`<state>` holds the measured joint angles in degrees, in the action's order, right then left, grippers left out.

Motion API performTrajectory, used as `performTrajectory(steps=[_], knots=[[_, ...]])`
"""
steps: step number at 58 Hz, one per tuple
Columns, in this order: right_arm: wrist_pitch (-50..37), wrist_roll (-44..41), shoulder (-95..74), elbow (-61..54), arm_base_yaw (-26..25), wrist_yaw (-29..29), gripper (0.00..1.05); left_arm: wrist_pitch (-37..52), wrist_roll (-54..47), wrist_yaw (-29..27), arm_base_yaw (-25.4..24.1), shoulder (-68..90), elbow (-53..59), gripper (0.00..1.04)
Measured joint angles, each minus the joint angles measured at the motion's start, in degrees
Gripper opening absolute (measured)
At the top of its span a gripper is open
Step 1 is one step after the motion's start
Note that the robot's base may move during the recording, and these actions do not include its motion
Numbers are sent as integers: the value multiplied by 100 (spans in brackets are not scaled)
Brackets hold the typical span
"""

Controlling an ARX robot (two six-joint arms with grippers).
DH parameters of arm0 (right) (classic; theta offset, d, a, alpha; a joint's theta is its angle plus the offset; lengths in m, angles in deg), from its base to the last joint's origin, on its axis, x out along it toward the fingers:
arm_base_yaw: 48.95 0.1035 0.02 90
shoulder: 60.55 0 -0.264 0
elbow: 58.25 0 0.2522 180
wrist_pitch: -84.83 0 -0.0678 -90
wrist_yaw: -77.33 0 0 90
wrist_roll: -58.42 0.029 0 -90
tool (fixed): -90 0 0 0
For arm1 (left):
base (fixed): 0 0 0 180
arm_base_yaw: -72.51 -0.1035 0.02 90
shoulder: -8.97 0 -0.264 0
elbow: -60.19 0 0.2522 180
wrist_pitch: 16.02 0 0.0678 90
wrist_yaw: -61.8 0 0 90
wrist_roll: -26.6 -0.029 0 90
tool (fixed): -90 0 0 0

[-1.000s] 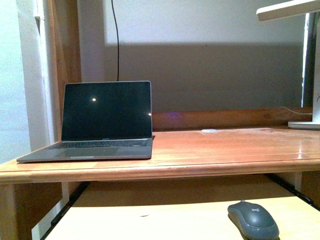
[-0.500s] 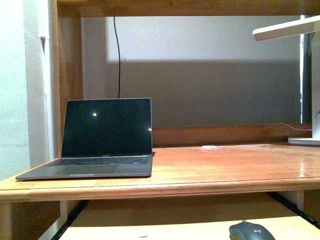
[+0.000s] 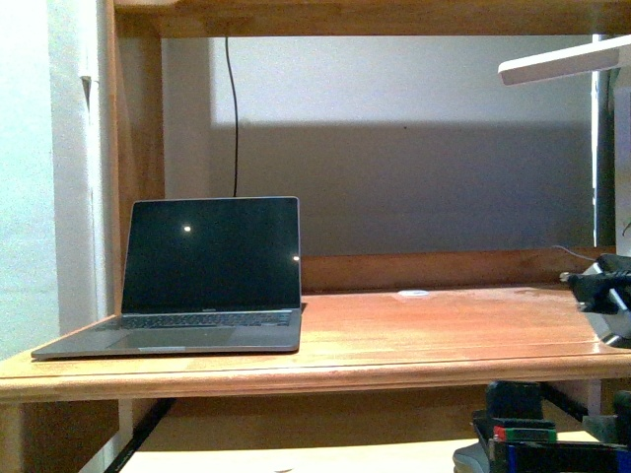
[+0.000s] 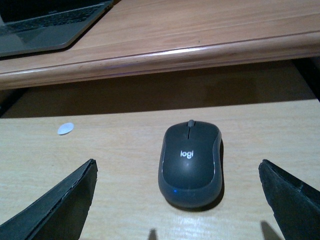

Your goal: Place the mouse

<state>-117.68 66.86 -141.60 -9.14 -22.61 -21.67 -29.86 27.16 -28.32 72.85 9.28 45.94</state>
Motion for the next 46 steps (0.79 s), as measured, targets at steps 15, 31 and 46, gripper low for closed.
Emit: performTrajectory(steps=[15, 31, 46], knots=[[-503, -1073, -702, 203, 566, -562, 97, 0, 0, 0, 0, 0, 0, 64], [-330, -1690, -1364, 693, 796, -1235, 97, 0, -9, 0, 0, 0, 0, 98], [350, -1659, -1598, 1178, 726, -1519, 97, 0, -9, 0, 0, 0, 0, 97]])
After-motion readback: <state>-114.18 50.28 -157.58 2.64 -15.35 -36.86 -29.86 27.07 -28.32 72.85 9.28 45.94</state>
